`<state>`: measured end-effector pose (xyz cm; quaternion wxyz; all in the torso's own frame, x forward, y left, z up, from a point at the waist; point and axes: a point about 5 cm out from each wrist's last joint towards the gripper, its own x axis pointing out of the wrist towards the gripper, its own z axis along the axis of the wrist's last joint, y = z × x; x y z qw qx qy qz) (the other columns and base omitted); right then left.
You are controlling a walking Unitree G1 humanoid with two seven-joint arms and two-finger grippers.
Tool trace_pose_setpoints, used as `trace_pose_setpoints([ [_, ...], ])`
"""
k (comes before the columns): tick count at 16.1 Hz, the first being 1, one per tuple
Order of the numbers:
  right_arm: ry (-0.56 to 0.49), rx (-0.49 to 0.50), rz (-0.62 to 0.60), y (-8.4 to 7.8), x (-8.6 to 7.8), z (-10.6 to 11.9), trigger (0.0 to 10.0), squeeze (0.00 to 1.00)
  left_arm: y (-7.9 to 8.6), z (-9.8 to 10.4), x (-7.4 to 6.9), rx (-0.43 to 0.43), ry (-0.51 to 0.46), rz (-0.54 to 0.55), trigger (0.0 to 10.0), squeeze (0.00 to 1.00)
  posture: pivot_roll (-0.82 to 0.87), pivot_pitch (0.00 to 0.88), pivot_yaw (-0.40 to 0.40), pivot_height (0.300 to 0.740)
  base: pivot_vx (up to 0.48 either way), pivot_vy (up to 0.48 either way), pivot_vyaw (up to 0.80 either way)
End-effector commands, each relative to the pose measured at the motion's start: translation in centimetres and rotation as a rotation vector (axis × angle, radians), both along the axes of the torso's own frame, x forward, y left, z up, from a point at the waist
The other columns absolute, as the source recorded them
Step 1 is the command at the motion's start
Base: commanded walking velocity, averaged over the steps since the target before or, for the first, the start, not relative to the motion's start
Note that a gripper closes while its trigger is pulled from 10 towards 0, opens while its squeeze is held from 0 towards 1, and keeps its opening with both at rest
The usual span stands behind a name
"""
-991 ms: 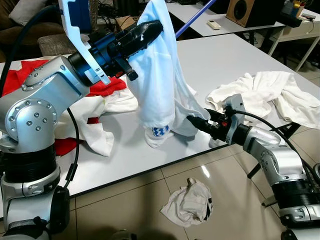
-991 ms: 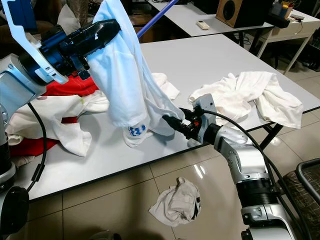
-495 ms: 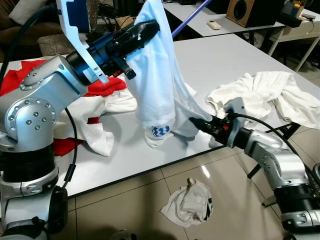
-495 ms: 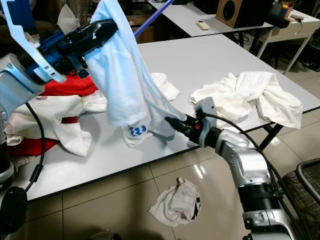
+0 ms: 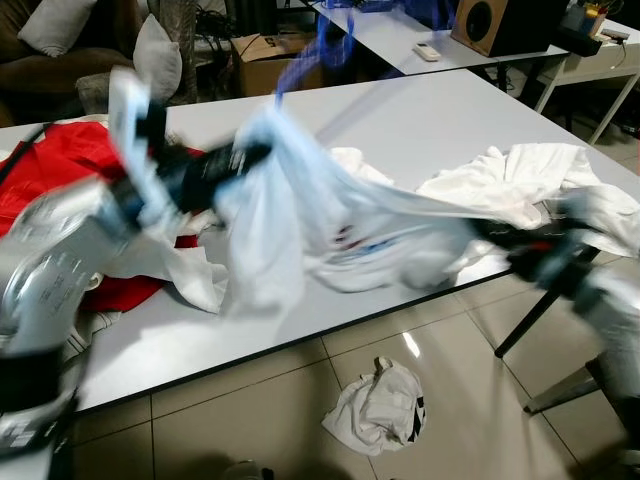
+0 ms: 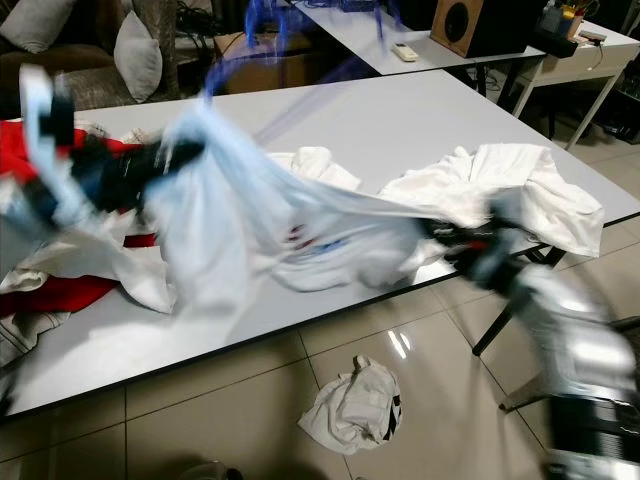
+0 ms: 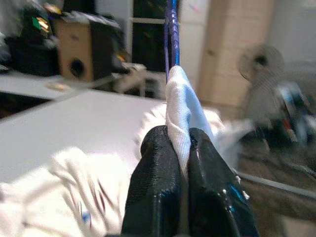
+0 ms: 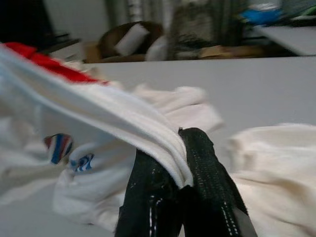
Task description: Hang hanger
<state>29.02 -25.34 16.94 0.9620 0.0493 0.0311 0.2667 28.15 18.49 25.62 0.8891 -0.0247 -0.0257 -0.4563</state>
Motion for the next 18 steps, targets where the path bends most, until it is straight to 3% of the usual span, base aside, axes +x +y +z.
trace_pose_setpoints([
  [1,-0.029,0.010,-0.043,-1.2,-0.2,0.9,0.0,0.00,0.1,0.7,-0.9,0.027,-0.060,-0.059,0.0,0.00,-0.13,0.000,0.006,0.740,0.000,0.000,0.00],
  [2,-0.044,0.008,-0.102,-3.0,-0.3,1.5,0.0,0.00,0.7,-0.4,-1.8,0.089,-0.039,-0.109,0.0,0.00,-0.14,0.000,0.006,0.740,0.000,0.000,0.00],
  [5,-0.074,0.018,-0.163,-5.1,-0.1,2.5,0.0,0.00,1.9,-1.8,-2.6,0.135,-0.001,-0.155,0.0,0.00,-0.14,0.000,0.008,0.740,0.000,0.000,0.00],
  [7,-0.097,0.031,-0.166,-5.5,0.0,3.2,0.0,0.00,2.4,-2.4,-2.9,0.196,0.018,-0.179,0.0,0.00,-0.13,0.000,0.006,0.740,0.000,0.000,0.00],
  [14,-0.110,0.028,-0.176,-6.0,0.5,3.6,0.0,0.00,3.0,-3.1,-3.8,0.184,0.074,-0.281,0.0,0.00,-0.13,0.000,0.003,0.740,0.000,0.000,0.00],
  [18,-0.115,0.023,-0.179,-6.2,0.8,3.8,0.0,0.00,3.2,-3.7,-4.3,0.228,0.120,-0.309,0.0,0.00,-0.13,0.000,0.001,0.740,0.000,0.000,0.00],
])
